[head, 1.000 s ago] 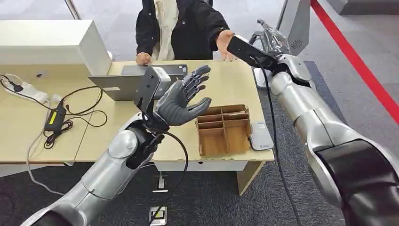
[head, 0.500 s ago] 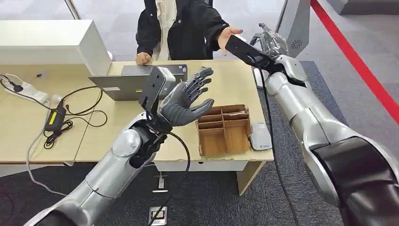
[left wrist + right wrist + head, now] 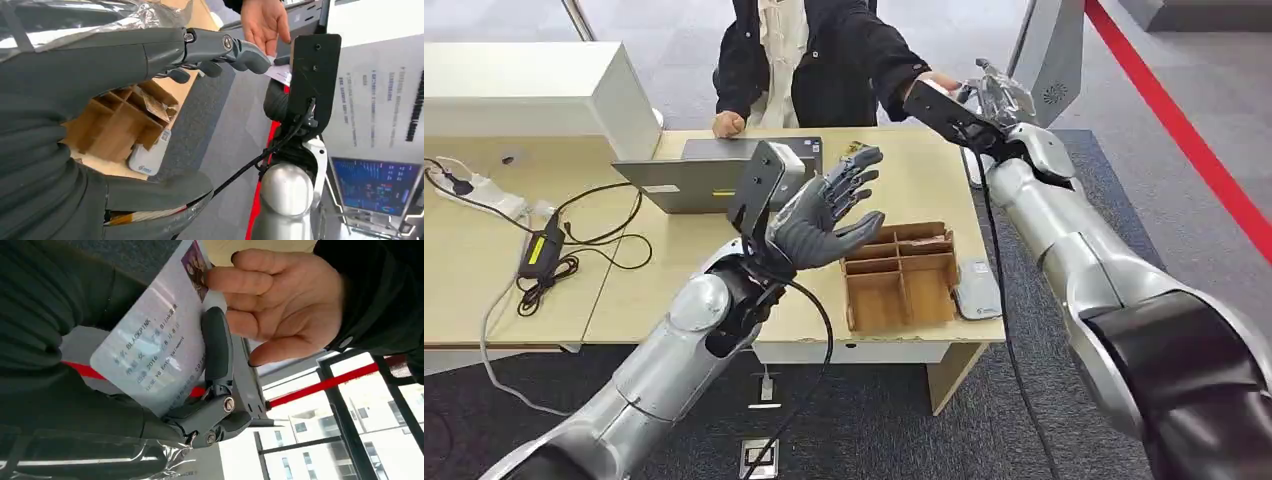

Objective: Pass the card to the sensor for recognition and then transmit it.

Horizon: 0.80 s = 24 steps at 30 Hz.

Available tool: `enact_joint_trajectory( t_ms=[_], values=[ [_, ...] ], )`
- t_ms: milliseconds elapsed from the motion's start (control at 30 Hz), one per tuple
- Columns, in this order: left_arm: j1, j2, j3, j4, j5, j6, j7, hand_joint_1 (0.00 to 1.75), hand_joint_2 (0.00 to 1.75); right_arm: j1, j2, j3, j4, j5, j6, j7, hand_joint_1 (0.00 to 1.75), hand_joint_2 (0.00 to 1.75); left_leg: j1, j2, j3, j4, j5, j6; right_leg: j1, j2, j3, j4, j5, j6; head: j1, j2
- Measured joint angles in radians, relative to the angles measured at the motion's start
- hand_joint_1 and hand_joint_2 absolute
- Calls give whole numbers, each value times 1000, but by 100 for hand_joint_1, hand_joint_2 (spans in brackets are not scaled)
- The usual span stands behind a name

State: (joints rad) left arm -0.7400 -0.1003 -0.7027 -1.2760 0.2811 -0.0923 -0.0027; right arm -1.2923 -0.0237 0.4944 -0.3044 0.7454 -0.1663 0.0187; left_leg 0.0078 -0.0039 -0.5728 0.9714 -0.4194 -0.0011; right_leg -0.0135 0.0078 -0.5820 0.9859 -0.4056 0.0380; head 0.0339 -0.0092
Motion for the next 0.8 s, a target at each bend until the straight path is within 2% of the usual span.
enact_joint_trajectory(
  t_ms=[467,633,800],
  values=[
    [-12,-8,1,23,0,13,0,0,175,-1,0,0,16,12,-39,-3,0,175,0,0,0,0,0,0,0,0,0,0,0,0,0,0],
    [-14,-12,1,29,-1,18,-1,0,175,-3,0,0,17,-20,-63,-48,0,175,0,0,0,0,0,0,0,0,0,0,0,0,0,0],
    [-14,-12,1,31,-5,21,-8,0,175,-6,6,-7,16,-76,-82,-126,0,175,0,0,0,0,0,0,0,0,0,0,0,0,0,0]
  ],
)
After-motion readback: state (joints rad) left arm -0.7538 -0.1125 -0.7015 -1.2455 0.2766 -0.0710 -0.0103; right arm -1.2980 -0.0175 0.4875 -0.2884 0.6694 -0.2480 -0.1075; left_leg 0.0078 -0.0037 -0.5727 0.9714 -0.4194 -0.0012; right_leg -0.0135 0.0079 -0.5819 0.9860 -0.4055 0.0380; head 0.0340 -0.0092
